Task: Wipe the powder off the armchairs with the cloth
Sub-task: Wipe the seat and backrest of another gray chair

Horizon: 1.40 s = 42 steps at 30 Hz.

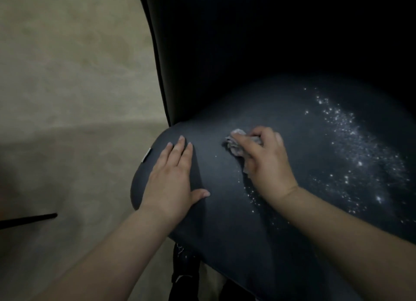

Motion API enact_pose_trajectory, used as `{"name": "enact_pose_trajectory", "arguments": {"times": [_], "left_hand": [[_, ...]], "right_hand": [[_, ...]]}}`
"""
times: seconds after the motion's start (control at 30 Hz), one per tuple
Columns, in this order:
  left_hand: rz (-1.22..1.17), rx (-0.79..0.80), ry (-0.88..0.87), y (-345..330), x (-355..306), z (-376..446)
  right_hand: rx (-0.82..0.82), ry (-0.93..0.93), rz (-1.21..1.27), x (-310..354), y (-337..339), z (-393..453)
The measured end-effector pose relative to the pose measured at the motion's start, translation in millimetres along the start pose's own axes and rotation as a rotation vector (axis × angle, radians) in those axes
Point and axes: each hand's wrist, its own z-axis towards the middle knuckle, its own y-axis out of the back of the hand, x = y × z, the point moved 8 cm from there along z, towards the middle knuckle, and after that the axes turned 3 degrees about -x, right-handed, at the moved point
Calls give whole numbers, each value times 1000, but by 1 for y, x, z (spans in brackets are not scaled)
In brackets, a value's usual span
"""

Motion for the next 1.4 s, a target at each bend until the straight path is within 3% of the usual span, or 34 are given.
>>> {"name": "enact_pose_trajectory", "arguments": {"times": [0.1,0.2,0.33,0.4,0.53,0.6,0.73,0.8,0.87,1.03,1.1,1.17,1.27,1.4], "left_hand": [[-19,-3,11,0,-1,1],[-24,0,15,-1,-2,1],[-1,6,8,-1,0,1],[-6,14,2,-2,-1,1],[-22,-30,-4,-2,-3,-4],[-20,-47,-8,-3,-3,-6],[-41,-47,-8,-4,-1,-6],[-45,-38,-11,-4,0,-6],[-46,-35,-8,-4,-1,-7],[-85,-50,10,-4,-9,-10],[-85,-39,-2,-8,-14,-12],[-78,-27,-11,-10,-18,-12],[-61,-1,-44,-11,-26,-15],[-50,9,-55,-14,-36,-18]], "right_hand": [[-90,-155,-75,-37,12,27],[-179,-311,36,-30,1,48],[55,34,-11,21,-26,9],[50,126,-51,14,-10,-4],[-118,-142,-74,-31,6,31],[-168,-229,-41,-19,-6,47],[-1,33,18,34,-36,20],[77,200,3,34,-28,-4],[73,254,-38,14,-12,-6],[-160,-139,-7,-18,0,36],[-158,-129,67,6,-12,25],[-50,57,63,29,-21,-5],[50,185,0,10,-4,-33],[-114,-120,-27,-53,22,-4]]}}
